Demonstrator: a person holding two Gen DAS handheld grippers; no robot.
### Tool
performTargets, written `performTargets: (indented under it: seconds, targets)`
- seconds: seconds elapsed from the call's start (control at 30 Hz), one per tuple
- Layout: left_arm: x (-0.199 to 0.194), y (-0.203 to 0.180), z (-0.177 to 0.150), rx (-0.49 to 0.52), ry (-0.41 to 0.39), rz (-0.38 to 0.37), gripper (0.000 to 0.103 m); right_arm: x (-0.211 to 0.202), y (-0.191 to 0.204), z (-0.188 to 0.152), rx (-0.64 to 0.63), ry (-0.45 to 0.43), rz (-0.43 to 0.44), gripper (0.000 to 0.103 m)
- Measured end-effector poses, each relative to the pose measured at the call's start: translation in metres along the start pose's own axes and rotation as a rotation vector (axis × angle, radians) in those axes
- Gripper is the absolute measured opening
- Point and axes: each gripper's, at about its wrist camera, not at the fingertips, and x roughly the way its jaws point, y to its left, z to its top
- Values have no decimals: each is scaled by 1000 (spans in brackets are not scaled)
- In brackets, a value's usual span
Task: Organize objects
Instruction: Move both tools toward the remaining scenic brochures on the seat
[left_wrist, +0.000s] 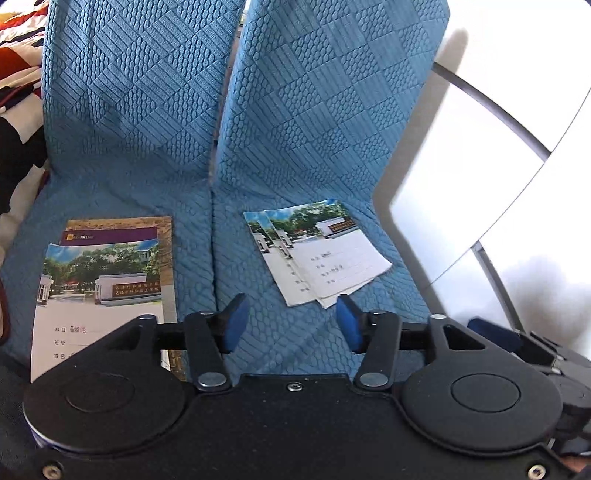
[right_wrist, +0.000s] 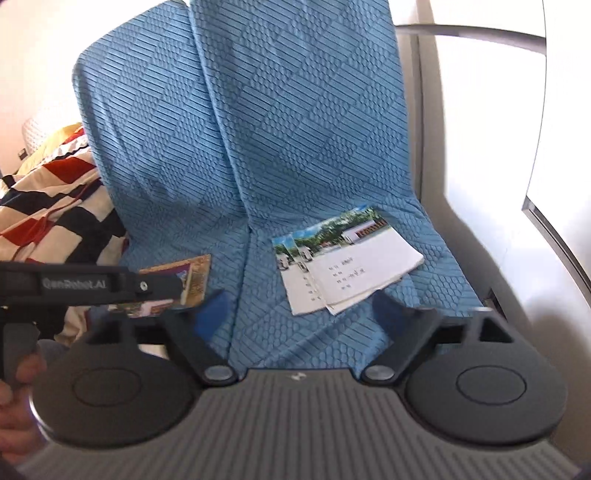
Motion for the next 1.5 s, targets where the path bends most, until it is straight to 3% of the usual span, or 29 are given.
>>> performTargets:
  seconds: [0.03,0.23,0.6,0.87,1.0,1.1,1.3,1.5]
  targets:
    - [2,0,1,5,2,-6,72,4,-3,-1,6,19,-6,87]
    - [7,-4,3,7,-13,-27,99,16,-14,-12,32,48,-20,87]
    - [38,4,12,-45,4,4,96,39,-35,-23,51,51,-58,87]
    - [58,5,-1,-29,12,81,94,58,-47,-25,70,37,-64,87]
    - [68,9,-5,-54,19,88,90,68,-48,-26,68,38,-76,87]
    - [77,12,-3,-72,26,90,81,73,-52,-26,94,29,-51,87]
    - [91,12,1,-75,31,70,65,86,-62,-22,126,7,-89,86]
    - [115,10,4,-77,65,52,45,111,-70,-21,162,8,-107,76]
